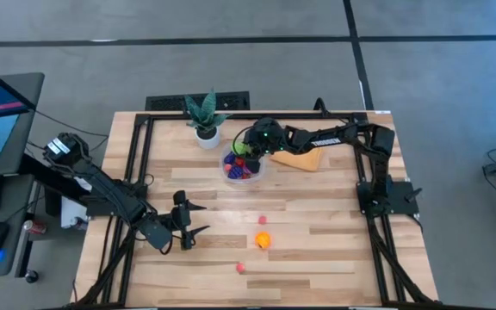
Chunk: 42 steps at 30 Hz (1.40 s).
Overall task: Pick and placing Produce into tupperware
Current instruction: Put the green starfruit into the transparent bin
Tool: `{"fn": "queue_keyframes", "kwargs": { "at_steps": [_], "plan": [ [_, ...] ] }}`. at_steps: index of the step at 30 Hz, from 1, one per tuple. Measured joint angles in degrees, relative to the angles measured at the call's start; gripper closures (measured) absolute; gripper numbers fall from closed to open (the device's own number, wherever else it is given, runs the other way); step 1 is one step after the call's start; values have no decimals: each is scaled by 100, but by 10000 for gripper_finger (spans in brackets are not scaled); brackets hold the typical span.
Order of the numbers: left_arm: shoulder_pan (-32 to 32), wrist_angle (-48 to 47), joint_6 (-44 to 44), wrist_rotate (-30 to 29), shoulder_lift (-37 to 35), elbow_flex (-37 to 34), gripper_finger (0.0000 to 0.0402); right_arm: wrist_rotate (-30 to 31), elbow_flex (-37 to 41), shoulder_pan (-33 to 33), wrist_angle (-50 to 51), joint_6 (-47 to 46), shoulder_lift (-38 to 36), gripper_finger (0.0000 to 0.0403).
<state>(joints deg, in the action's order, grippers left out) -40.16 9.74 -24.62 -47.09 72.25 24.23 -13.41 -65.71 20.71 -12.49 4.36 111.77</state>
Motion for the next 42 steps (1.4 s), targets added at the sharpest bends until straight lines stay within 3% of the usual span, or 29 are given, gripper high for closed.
{"fn": "queue_keyframes", "kwargs": {
  "at_steps": [42],
  "plan": [
    [0, -3, -2, -6, 0, 0, 125, -199, 0, -7, 41, -35, 0, 146]
  ]
}}
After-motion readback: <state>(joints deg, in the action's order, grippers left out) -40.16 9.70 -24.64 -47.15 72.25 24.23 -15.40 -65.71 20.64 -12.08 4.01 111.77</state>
